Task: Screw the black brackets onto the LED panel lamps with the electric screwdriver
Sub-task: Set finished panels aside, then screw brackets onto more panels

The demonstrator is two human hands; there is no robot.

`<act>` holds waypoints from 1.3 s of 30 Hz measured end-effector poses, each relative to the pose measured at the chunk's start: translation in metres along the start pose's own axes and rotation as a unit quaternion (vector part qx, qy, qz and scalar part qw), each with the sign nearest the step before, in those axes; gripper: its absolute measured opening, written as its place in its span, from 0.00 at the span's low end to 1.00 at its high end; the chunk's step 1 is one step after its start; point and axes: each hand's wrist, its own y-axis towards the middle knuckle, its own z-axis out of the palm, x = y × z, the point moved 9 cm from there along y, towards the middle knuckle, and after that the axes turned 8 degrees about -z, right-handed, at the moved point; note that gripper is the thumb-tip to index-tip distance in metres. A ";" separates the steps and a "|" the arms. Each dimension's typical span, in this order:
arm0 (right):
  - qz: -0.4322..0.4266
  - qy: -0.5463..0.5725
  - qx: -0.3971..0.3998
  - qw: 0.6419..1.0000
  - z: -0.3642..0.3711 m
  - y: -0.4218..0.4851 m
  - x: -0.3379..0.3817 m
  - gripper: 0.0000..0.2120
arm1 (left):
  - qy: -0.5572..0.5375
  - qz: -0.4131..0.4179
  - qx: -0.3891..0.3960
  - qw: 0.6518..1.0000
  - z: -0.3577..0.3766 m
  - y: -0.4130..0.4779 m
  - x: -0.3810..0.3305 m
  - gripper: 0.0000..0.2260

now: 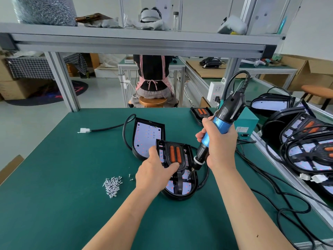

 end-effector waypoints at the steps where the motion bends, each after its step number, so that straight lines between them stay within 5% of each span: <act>1: 0.000 0.000 0.001 1.000 0.001 0.000 -0.001 0.13 | 0.001 0.002 0.000 1.000 0.000 0.001 0.000 0.35; 18: -0.025 -0.021 0.078 0.996 0.018 -0.002 -0.007 0.08 | -0.006 0.002 0.005 1.000 0.005 0.003 0.003 0.39; 25: 0.009 0.020 0.044 0.999 -0.005 0.000 -0.008 0.07 | -0.001 -0.006 0.031 1.000 0.002 0.000 -0.001 0.37; 34: -0.049 0.153 -0.012 0.987 -0.015 0.012 0.064 0.08 | -0.048 -0.003 0.025 0.999 -0.003 -0.018 -0.003 0.36; 37: -0.031 0.167 -0.032 0.985 -0.018 -0.002 0.054 0.07 | -0.083 0.015 0.056 0.995 0.002 -0.028 -0.006 0.31; 39: -0.018 0.163 -0.047 0.985 -0.021 -0.011 0.043 0.06 | -0.114 0.037 0.070 0.990 -0.002 -0.032 -0.007 0.17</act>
